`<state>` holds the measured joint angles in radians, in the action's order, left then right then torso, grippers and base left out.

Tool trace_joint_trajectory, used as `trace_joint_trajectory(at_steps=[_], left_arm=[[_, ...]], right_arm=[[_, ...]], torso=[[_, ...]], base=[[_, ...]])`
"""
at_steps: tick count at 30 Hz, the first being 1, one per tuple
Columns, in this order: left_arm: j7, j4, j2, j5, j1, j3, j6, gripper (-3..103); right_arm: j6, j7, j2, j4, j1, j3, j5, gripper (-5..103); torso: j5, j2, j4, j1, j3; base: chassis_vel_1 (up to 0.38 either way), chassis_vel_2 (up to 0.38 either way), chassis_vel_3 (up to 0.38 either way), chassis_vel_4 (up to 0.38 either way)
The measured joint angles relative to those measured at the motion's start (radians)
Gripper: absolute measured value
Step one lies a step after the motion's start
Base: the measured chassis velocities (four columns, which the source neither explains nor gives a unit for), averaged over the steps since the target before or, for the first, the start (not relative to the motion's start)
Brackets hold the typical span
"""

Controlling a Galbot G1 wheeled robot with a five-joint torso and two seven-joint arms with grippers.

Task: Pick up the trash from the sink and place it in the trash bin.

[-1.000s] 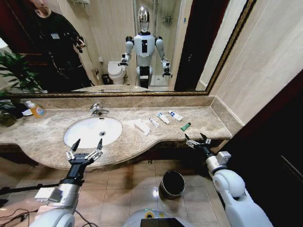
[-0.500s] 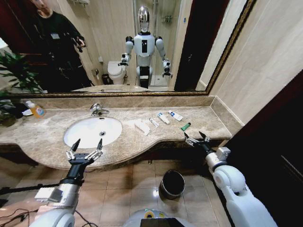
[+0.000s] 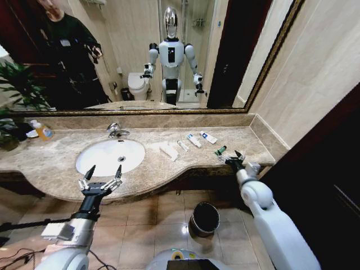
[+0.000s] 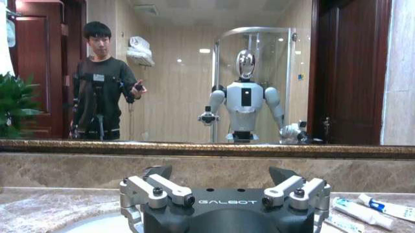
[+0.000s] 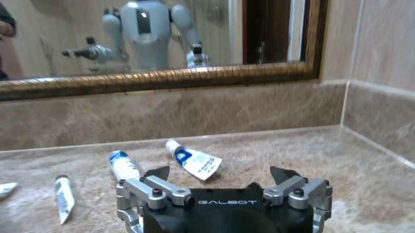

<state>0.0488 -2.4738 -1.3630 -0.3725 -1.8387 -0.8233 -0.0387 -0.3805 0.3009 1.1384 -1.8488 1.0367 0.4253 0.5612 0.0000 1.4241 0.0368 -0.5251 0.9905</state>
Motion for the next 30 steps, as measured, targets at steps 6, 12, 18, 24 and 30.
trace_joint_trajectory(at_steps=[6,12,18,24,30], left_arm=[[0.0,0.0,0.0,0.0,0.0,0.0,0.0,100],[0.0,0.0,0.0,0.0,0.0,0.0,0.0,100],[0.0,0.0,0.0,0.0,0.0,0.0,0.0,100],[0.0,0.0,0.0,0.0,0.0,0.0,0.0,100],[0.0,0.0,0.0,0.0,0.0,0.0,0.0,100]], right_arm=[[-0.029,0.089,0.021,0.152,-0.134,-0.077,0.069,100],[-0.012,0.1,0.035,0.319,-0.255,-0.106,0.036,100],[-0.012,0.121,0.037,0.366,-0.288,-0.11,0.016,100],[-0.05,0.161,0.038,0.365,-0.282,-0.105,0.067,100],[-0.067,0.173,0.027,0.356,-0.271,-0.096,0.103,100]], torso=[[0.0001,0.0,0.0,0.0,0.0],[0.0001,0.0,0.0,0.0,0.0],[-0.0001,0.0,0.0,0.0,0.0],[0.0,0.0,0.0,0.0,0.0],[0.0,0.0,-0.0001,0.0,0.0]], base=[[0.0,0.0,0.0,0.0],[0.0,0.0,0.0,0.0],[0.0,0.0,0.0,0.0],[0.0,0.0,0.0,0.0],[0.0,0.0,0.0,0.0]])
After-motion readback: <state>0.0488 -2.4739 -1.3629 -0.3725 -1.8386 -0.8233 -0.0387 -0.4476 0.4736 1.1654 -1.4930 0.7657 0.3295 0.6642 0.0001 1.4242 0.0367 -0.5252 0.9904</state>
